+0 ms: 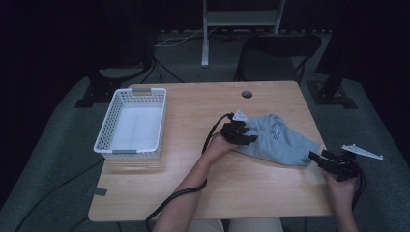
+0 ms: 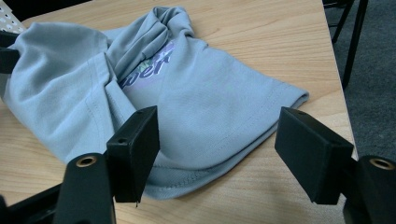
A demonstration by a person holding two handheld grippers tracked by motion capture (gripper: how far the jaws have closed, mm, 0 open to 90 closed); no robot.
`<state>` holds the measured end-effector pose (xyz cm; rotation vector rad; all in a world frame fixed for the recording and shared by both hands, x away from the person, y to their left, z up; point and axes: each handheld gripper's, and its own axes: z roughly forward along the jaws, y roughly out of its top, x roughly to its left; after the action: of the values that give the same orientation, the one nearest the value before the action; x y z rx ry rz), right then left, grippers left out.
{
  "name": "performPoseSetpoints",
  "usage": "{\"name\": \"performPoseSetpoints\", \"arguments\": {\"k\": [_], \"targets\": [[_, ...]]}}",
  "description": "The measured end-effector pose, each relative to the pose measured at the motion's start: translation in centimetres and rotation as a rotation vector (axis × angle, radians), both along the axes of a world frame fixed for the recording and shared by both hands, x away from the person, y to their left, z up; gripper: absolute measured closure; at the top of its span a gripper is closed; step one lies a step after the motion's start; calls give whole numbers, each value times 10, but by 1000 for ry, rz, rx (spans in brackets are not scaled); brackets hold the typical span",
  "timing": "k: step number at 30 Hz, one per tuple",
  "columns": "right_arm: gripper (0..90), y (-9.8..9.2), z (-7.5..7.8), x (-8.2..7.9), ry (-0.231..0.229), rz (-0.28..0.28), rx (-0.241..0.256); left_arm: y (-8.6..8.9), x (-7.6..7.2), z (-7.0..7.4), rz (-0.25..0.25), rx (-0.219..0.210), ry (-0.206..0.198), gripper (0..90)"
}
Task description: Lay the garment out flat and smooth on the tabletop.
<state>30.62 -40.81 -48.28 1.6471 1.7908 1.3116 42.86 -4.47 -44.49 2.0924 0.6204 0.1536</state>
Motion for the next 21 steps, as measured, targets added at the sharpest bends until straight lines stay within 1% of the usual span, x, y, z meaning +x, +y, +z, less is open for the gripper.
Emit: {"name": "performPoseSetpoints", "arguments": {"k": [1,4,5,7,10,11,12,14,15,16,19,21], "targets": [[300,0,0,0,-1,0,0,0,-1,0,-10,-8,3,658],[301,0,0,0,1,0,1,3,-6,1,-27,-4,-13,743],[302,0,0,0,-1,0,1,5,-7,1,-28,-4,-13,757],[302,0,0,0,0,1,2,10,-11,3,-43,-12,-18,784],[303,0,0,0,-1,1,2,19,-21,5,-62,-22,-27,797],[303,0,0,0,-1,-1,3,21,-24,6,-66,-24,-23,797],[303,0,0,0,-2,-1,3,25,-30,6,-71,-18,-30,797],[303,0,0,0,-2,-4,4,31,-40,4,-75,-18,-25,797],[303,0,0,0,-2,-4,4,34,-45,3,-71,-11,-30,796],[303,0,0,0,-1,-4,4,36,-49,1,-65,-9,-18,796],[304,0,0,0,-2,-5,1,44,-63,-7,-64,0,0,795],[304,0,0,-1,-1,-5,0,49,-71,-12,-69,14,-8,784]]}}
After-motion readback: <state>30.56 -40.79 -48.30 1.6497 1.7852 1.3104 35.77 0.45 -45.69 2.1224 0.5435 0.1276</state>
